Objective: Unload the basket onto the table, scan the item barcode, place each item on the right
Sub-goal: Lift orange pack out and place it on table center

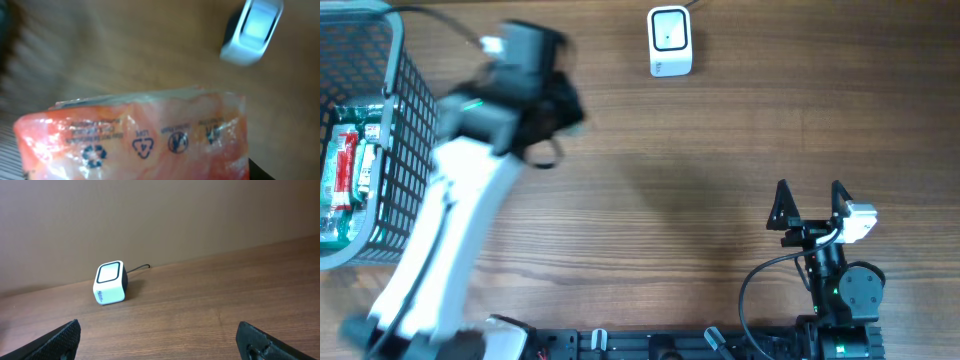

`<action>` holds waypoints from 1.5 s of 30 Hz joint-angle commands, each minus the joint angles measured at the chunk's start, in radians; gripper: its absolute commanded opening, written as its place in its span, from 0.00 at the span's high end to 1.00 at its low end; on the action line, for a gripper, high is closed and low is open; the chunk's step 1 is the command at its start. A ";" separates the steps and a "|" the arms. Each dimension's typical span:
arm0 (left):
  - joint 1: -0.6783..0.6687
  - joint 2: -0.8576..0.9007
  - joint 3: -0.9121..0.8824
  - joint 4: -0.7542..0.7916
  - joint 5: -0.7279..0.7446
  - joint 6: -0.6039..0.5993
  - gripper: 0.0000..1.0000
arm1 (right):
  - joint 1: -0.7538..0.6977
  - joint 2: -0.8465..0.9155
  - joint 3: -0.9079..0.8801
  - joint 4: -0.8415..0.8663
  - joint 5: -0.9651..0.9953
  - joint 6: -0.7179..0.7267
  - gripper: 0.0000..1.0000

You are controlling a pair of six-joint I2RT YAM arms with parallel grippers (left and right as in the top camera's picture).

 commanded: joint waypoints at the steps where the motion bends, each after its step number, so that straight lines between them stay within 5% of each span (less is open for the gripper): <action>1: -0.132 0.138 -0.015 0.064 -0.035 -0.087 0.64 | 0.005 -0.008 -0.001 0.003 0.002 0.004 0.00; 12: -0.422 0.407 -0.015 0.340 -0.057 -0.212 0.67 | 0.005 -0.008 -0.001 0.003 0.002 0.004 0.00; 20: -0.527 0.519 -0.018 0.372 -0.185 -0.335 0.67 | 0.005 -0.008 -0.001 0.003 0.002 0.004 0.00; 23: -0.544 0.534 -0.018 0.383 -0.185 -0.335 0.60 | 0.005 -0.008 -0.001 0.003 0.002 0.004 0.00; 27: -0.547 0.535 -0.018 0.383 -0.185 -0.330 0.17 | 0.005 -0.008 -0.001 0.003 0.002 0.004 0.00; 32: -0.547 0.528 -0.017 0.372 -0.185 -0.312 0.00 | 0.005 -0.008 -0.001 0.002 0.002 0.004 0.00; 45: -0.500 0.244 0.147 0.348 -0.262 0.134 0.00 | 0.005 -0.008 -0.001 0.003 0.002 0.004 0.00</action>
